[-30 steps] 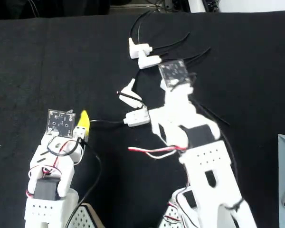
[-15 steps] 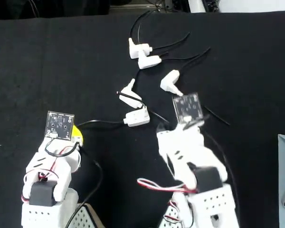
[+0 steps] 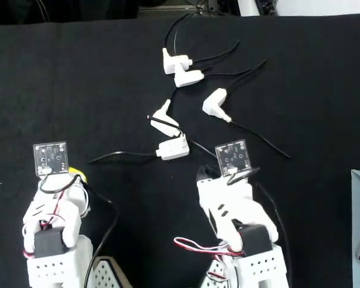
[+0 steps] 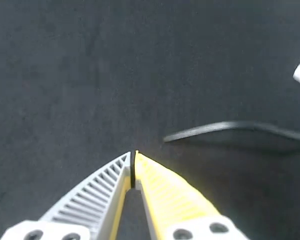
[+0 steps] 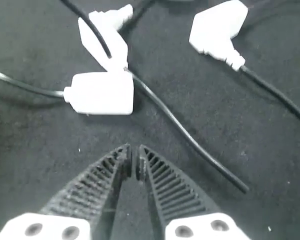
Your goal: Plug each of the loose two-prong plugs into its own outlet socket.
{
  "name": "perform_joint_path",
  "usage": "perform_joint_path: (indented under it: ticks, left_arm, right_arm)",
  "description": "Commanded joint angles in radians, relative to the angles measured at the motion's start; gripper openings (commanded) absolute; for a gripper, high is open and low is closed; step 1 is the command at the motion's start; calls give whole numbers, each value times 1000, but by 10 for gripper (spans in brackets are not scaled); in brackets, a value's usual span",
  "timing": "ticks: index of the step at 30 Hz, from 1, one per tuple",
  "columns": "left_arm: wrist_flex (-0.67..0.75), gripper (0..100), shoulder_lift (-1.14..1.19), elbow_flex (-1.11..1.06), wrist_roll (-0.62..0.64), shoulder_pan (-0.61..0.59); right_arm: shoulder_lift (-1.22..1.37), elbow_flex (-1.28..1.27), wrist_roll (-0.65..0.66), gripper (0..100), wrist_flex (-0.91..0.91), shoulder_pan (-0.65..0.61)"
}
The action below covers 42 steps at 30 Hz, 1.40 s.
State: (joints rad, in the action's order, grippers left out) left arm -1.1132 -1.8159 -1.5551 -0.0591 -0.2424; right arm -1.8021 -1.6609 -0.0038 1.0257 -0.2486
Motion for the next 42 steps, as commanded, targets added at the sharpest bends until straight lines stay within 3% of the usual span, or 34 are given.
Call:
perform_joint_path:
  ticks: [1,6,13,22,30,42]
  left_arm:
    - [40,33,-3,-30,-14,1]
    - [176,33,3,-148,-14,8]
    - [184,30,6,-143,-12,5]
    - [32,30,0,-143,-6,10]
    - [-155,30,0,-143,-12,10]
    - [-158,30,0,-143,-6,5]
  right_arm:
    - [-81,-12,5,21,-18,17]
    - [-77,-22,8,21,-9,17]
    - [-76,-22,6,21,-3,17]
    - [-81,-22,8,21,250,17]
    - [-82,-22,8,21,275,17]
    - [-79,-22,9,21,275,17]
